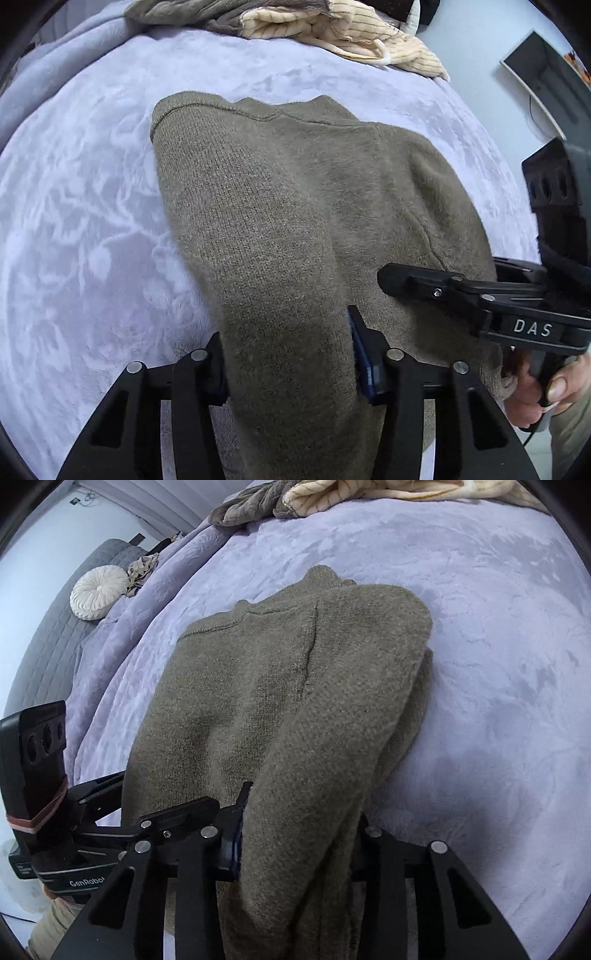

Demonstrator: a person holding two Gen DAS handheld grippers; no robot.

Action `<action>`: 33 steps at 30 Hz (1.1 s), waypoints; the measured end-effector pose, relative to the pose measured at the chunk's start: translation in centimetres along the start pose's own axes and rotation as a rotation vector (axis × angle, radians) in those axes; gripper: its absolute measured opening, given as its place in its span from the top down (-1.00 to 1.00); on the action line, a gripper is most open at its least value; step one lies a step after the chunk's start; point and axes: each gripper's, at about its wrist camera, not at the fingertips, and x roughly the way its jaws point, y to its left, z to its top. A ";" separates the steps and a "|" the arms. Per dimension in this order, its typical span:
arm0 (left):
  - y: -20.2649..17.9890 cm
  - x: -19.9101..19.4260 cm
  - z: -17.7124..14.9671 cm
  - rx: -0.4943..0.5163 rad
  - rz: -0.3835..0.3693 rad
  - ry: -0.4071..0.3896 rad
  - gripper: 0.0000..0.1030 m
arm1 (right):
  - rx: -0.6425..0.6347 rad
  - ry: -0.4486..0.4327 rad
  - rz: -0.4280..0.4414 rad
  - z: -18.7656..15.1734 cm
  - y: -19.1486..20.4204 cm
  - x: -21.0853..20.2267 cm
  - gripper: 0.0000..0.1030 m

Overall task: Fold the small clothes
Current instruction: 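Close both tools on the side edge of the olive sweater, then lift the gripped side with both tools and fold it over the sweater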

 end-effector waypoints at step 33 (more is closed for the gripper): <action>-0.4 -12.1 -9.0 0.011 0.072 -0.089 0.11 | -0.119 -0.122 -0.026 -8.1 12.0 -8.5 0.32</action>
